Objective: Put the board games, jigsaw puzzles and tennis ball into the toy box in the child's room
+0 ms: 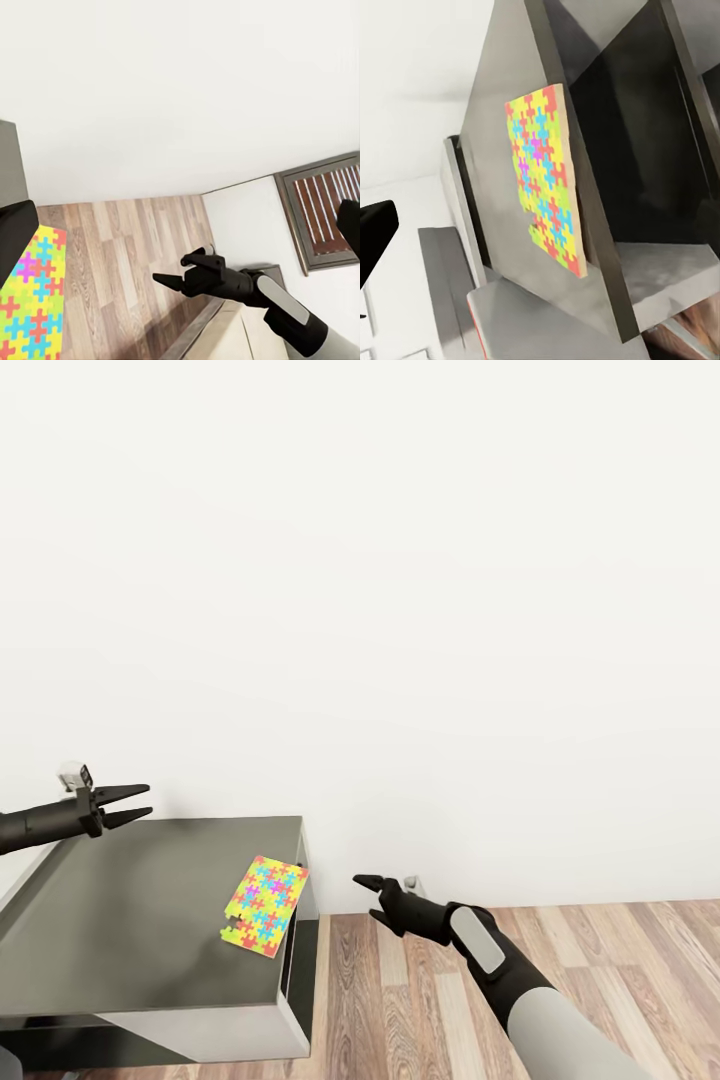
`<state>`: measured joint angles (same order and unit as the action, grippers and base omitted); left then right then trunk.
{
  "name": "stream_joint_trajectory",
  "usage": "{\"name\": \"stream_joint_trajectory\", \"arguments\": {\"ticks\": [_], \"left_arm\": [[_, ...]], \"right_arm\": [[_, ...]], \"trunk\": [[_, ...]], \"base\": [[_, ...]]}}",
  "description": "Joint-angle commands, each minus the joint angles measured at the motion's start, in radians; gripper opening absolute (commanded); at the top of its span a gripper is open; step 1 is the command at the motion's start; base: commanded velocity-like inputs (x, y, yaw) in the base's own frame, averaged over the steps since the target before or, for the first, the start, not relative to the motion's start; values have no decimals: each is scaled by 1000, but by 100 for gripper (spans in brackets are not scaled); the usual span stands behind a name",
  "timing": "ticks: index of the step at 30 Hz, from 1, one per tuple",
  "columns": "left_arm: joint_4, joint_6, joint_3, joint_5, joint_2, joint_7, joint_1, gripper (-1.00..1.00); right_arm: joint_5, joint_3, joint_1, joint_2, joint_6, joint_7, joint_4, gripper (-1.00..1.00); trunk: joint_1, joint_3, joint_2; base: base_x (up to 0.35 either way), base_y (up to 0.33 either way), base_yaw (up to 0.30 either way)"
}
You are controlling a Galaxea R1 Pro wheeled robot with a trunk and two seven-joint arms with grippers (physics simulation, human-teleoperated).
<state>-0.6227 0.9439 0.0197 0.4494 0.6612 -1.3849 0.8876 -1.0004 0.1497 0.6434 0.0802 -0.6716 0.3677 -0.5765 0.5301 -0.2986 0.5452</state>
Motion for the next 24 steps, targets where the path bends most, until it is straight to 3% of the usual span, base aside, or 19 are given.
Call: {"name": "stream_joint_trajectory", "arguments": {"ticks": [1, 8, 16, 24], "left_arm": [[0, 10, -1, 3, 0, -2, 1, 100], [0, 10, -1, 3, -1, -4, 1, 100], [0, 6, -3, -1, -2, -90, -3, 100], [0, 5, -4, -1, -2, -103, -5, 100]], "right_arm": [[1, 1, 1, 0, -2, 4, -1, 100], [4, 2, 1, 0, 0, 12, -5, 100], [3, 3, 0, -4, 52, 45, -6, 100], [3, 5, 0, -4, 71, 75, -6, 100]], "trunk": [[4, -5, 9], [31, -27, 58], [62, -52, 114], [92, -77, 170]], "base": [[0, 0, 0], [0, 0, 0], [0, 0, 0], [0, 0, 0]]}}
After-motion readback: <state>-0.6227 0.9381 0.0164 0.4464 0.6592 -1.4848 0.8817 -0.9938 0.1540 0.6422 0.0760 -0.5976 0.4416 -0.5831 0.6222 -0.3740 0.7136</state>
